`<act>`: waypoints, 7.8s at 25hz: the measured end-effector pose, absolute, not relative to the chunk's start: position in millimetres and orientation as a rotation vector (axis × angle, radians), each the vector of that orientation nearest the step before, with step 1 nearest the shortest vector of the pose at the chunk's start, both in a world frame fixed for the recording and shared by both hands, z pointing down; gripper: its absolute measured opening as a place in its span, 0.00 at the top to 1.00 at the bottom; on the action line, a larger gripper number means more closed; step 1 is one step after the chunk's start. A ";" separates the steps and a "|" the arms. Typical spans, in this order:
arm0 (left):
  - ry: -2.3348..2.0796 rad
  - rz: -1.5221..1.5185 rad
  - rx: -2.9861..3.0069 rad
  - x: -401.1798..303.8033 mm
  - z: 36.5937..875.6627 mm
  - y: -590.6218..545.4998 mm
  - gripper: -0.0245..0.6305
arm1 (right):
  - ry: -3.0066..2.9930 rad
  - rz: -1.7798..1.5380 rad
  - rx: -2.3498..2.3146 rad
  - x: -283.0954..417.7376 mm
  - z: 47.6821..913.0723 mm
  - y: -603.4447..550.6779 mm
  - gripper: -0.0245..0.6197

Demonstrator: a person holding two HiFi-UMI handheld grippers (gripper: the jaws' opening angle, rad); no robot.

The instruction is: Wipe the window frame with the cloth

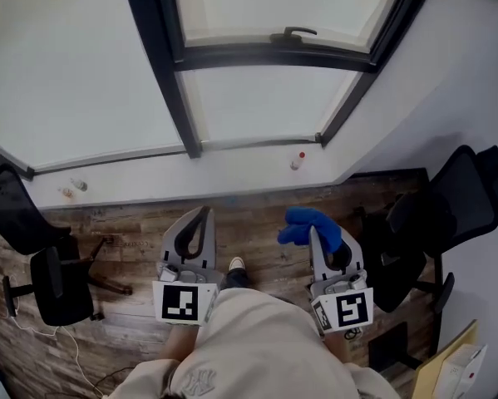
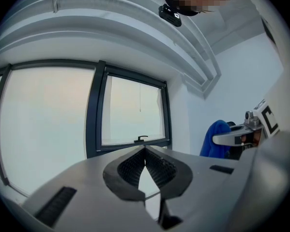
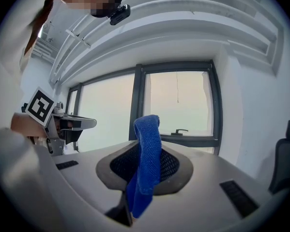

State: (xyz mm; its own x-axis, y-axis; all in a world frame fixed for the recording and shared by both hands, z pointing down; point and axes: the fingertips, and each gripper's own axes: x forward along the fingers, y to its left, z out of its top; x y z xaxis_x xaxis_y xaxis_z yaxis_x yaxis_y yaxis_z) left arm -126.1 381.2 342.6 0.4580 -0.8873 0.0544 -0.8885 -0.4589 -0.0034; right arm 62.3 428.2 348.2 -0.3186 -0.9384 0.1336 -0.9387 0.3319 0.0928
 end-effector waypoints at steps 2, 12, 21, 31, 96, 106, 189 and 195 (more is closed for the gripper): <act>-1.624 0.082 2.653 -138.1 347.0 363.6 0.95 | -2.417 0.005 1.739 56.6 349.8 412.4 0.85; -1.541 0.116 2.643 -145.5 367.5 319.4 0.95 | -2.386 0.077 1.716 36.4 365.7 374.0 0.85; -1.562 0.132 2.590 -147.9 378.5 285.4 0.95 | -2.404 0.120 1.658 29.7 376.5 328.3 0.85; -1.689 0.132 2.551 -150.1 367.4 198.4 0.95 | -2.508 0.087 1.580 30.2 366.4 219.5 0.85; -1.605 0.091 2.597 -219.4 363.3 -45.9 0.95 | -2.453 0.177 1.309 -190.4 443.5 -232.8 0.85; -1.544 0.020 2.575 -220.1 362.2 -53.2 0.95 | -2.377 0.148 1.243 -204.9 478.0 -246.0 0.85; -1.488 0.079 2.637 -160.2 364.8 -74.3 0.95 | -2.358 0.306 1.471 -64.2 471.0 -257.9 0.85; -1.493 0.070 2.634 -150.6 362.3 -74.9 0.95 | -2.349 0.307 1.491 -47.0 469.3 -259.6 0.85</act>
